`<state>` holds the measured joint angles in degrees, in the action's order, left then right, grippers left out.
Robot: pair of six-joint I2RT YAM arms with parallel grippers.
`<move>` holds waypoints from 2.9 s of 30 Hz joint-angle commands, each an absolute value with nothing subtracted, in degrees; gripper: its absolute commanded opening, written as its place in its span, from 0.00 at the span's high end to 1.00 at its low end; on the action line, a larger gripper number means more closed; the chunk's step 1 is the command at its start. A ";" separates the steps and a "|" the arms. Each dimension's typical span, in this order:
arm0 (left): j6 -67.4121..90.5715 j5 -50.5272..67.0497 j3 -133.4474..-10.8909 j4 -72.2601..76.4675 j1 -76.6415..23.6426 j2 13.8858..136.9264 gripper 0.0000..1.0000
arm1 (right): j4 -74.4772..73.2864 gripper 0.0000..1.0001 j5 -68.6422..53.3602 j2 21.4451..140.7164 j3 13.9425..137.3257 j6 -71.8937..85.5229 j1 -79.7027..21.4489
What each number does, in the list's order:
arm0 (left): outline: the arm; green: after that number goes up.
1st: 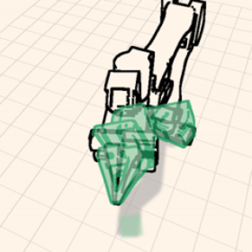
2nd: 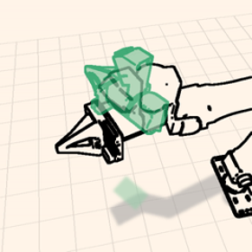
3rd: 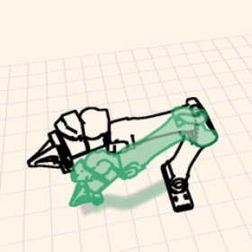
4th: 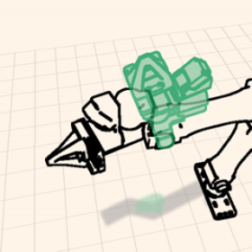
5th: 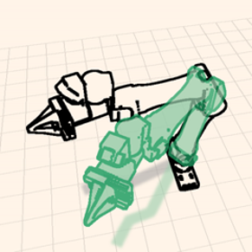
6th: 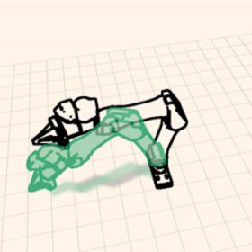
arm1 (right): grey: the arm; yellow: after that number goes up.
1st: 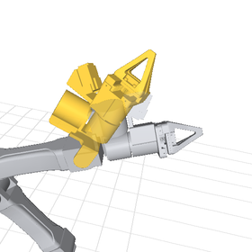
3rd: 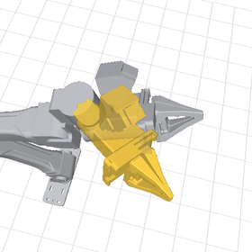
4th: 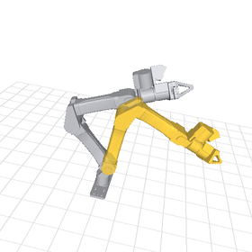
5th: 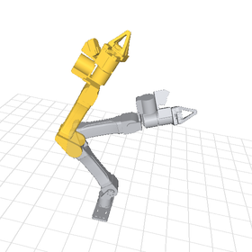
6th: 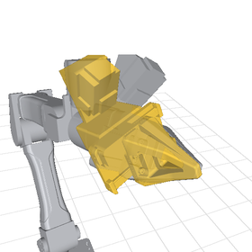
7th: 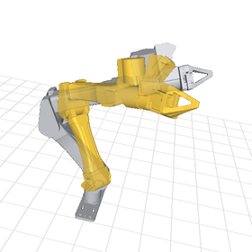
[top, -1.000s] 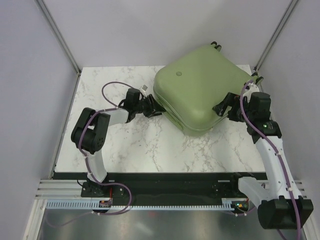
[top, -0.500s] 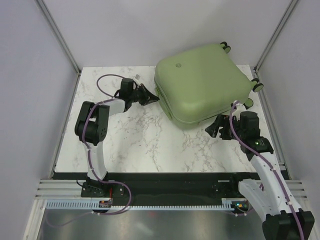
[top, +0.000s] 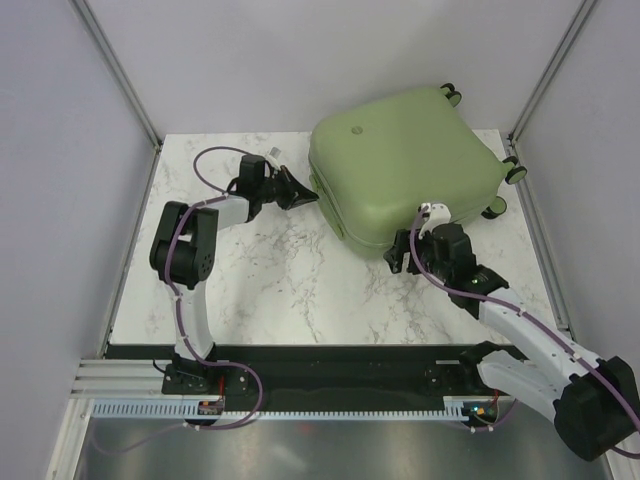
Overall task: Pack the luggage
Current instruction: Zip the luggage at the center of the board.
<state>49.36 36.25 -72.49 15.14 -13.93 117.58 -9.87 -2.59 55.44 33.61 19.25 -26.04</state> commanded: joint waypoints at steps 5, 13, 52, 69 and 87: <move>46.93 37.00 -75.32 21.71 -12.83 117.77 0.98 | 1.30 0.18 7.04 55.97 30.41 16.70 -27.33; 46.14 38.41 -75.67 21.97 -12.39 118.21 0.98 | 10.02 0.31 4.58 58.53 27.25 14.86 -27.25; 47.02 40.25 -73.12 24.26 -15.91 121.81 0.52 | 14.86 1.00 5.18 55.73 23.38 16.87 -29.97; 53.61 36.74 -71.02 32.60 -18.90 123.05 0.98 | 13.80 1.00 16.34 58.88 26.80 19.51 -45.34; 54.40 36.39 -67.77 36.30 -20.74 121.55 0.98 | 17.58 1.00 22.24 75.66 40.16 23.73 -57.92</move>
